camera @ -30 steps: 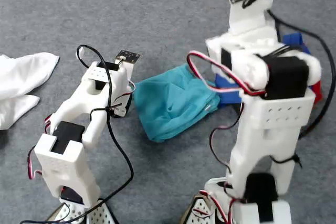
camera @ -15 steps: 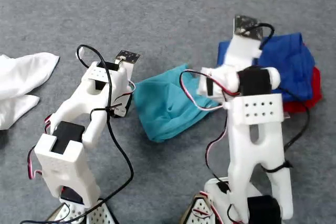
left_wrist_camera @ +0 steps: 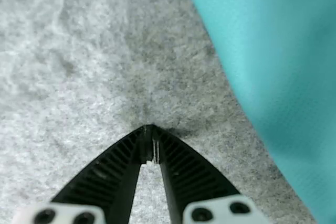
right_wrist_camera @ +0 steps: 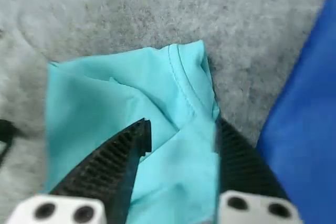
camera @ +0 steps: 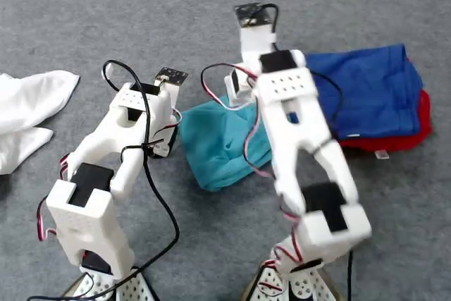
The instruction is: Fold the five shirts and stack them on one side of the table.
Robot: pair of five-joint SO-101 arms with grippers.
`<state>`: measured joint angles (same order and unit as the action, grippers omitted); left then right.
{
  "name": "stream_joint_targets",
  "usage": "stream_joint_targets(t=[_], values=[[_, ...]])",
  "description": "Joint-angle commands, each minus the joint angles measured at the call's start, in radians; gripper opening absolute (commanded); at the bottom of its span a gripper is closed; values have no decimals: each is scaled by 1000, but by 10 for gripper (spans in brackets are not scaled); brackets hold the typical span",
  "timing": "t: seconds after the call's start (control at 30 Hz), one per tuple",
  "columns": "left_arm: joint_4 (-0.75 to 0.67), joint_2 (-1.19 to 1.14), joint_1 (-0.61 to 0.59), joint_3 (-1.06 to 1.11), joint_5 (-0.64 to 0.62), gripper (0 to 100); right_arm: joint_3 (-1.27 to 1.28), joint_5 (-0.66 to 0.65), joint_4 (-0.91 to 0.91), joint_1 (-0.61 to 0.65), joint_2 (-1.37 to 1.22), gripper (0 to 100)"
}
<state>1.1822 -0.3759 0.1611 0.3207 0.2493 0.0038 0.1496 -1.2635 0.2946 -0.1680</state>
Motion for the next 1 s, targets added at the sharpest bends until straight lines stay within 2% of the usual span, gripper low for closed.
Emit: stream_joint_targets(t=[0.0,0.2,0.37,0.43,0.77,0.83,0.97], values=[[8,-19,-9,106,-3,18,-125,-51,-34,-1,-110,307],[8,-19,-9,106,-3,18,-236,-52,-63,-28,-303,304],[8,-19,-9,106,-3,18,-364,-69,-71,-87,-398,80],[8,-19,-9,106,-3,18,-410,-103,-80,-93,-406,38],[8,-19,-9,106,-3,18,-628,-118,-129,-91,-473,37],[8,-19,-9,106,-3,18,-647,-120,-184,-91,-490,37],[8,-19,-9,106,-3,18,-645,-120,-336,-87,-498,122]])
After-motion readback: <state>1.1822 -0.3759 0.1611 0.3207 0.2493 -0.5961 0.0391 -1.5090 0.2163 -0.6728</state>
